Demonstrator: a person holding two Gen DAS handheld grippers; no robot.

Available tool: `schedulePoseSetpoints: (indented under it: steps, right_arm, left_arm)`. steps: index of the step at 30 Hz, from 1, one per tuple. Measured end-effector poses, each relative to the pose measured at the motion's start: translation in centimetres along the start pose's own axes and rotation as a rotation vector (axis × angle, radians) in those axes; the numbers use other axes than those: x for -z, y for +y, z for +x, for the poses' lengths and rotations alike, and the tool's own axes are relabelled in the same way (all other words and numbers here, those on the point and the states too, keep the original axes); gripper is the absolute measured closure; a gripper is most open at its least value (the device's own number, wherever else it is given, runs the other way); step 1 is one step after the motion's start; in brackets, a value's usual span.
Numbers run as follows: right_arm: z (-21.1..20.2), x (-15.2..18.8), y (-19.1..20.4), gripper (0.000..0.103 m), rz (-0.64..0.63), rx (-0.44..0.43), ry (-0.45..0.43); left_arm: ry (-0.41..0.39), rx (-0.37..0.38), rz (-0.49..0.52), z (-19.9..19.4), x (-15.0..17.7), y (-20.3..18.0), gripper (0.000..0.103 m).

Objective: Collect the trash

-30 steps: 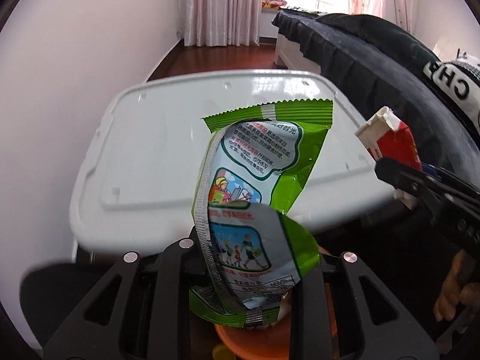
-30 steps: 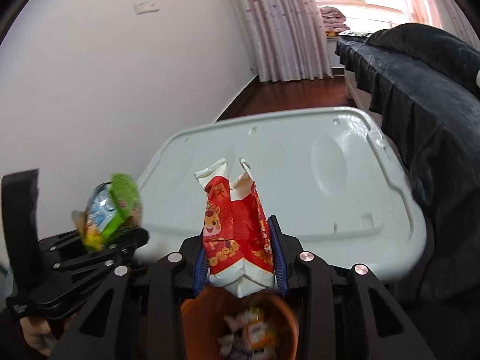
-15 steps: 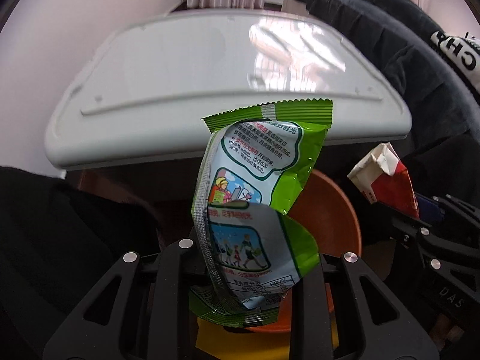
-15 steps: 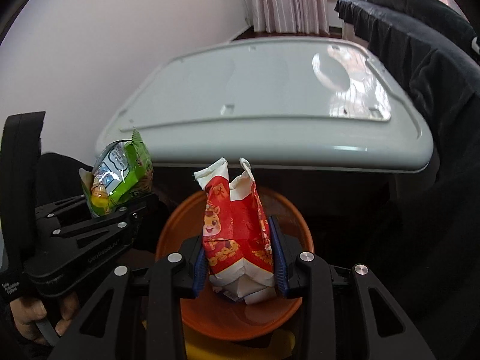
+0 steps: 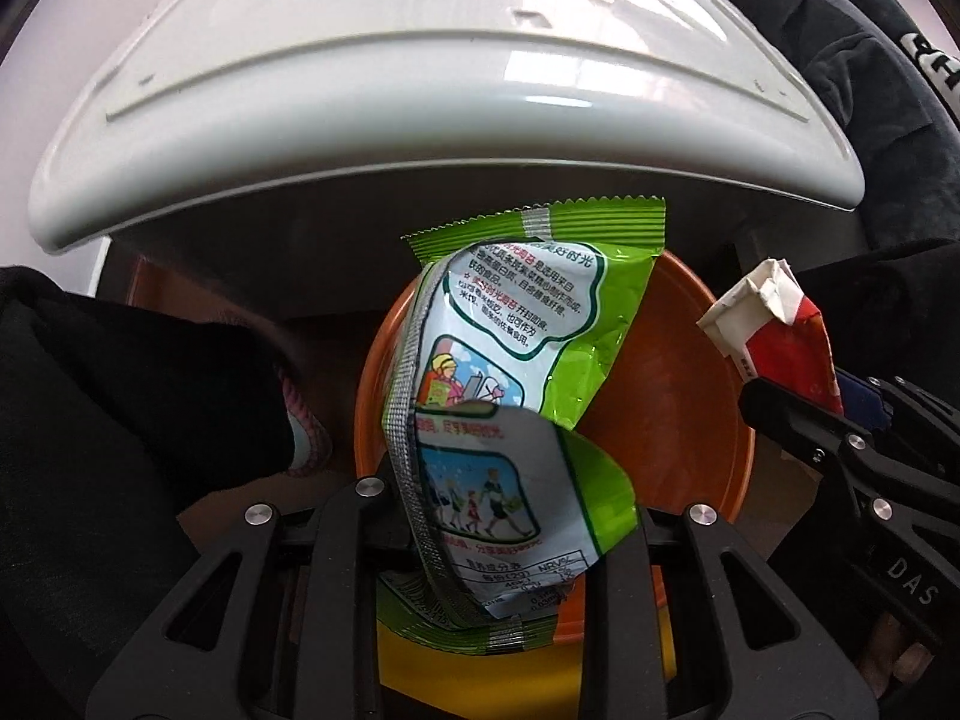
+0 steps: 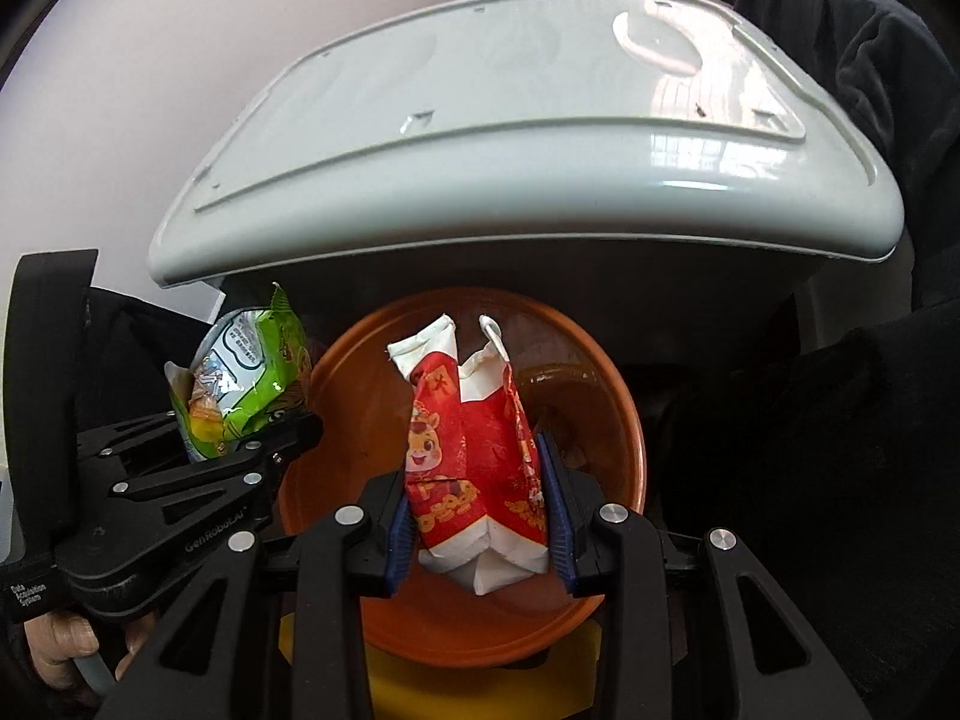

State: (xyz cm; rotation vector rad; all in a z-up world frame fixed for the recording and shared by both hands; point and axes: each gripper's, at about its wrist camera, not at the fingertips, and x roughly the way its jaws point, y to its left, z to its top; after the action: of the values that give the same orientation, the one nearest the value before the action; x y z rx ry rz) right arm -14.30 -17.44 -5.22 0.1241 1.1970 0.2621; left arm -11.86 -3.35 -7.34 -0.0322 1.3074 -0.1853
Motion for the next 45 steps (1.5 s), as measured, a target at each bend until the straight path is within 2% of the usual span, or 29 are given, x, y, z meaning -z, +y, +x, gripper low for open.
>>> schedulePoseSetpoints:
  steps: [13,16,18,19,20,22,26,30,32,38,40,45]
  right_arm:
    - [0.1,0.0,0.5,0.065,-0.003,0.0,0.001]
    - [0.0,0.0,0.4,0.06,-0.003,-0.001,0.003]
    - [-0.2,0.1,0.3,0.054,-0.001,0.002,0.002]
    - [-0.4,0.1,0.3,0.044,0.001,0.008,-0.005]
    - [-0.7,0.1,0.2,0.041,0.006,0.012,-0.015]
    - [-1.1,0.0,-0.1,0.041,0.016,0.013,-0.032]
    - [-2.4,0.0,-0.9,0.041,0.055,0.031,-0.088]
    - [-3.9,-0.2,-1.8,0.034,0.081,0.054,-0.153]
    - [-4.2,-0.5,-1.9,0.03,0.076,0.068,-0.175]
    - [-4.6,-2.1,-1.9,0.014,0.038,0.132,-0.242]
    - [-4.6,-3.0,-2.0,0.013,0.032,0.152,-0.266]
    - [-5.1,-6.0,-2.3,0.007,0.031,0.214,-0.354]
  left_arm:
    - [0.007,-0.002,-0.008,0.0,0.2,0.7,0.077]
    - [0.008,-0.005,-0.007,0.1,0.1,0.6,0.076]
    - [0.006,-0.018,-0.005,0.0,0.1,0.5,0.068]
    - [0.006,-0.024,-0.003,0.0,0.0,0.1,0.061]
    - [0.007,-0.035,0.002,-0.1,0.1,0.0,0.051]
    - [0.005,-0.066,0.013,-0.1,0.1,-0.3,0.039]
    - [-0.008,-0.078,0.01,-0.4,0.1,-0.1,0.038]
    - [-0.026,-0.085,-0.007,-1.0,-0.1,0.3,0.037]
    - [-0.052,-0.089,-0.013,-1.6,-0.5,0.2,0.031]
    - [-0.168,-0.076,0.0,-4.0,-2.5,0.3,0.028]
    - [-0.223,-0.09,0.014,-5.0,-3.5,0.2,0.024]
    - [-0.35,-0.086,0.025,-6.8,-5.9,0.4,0.02]
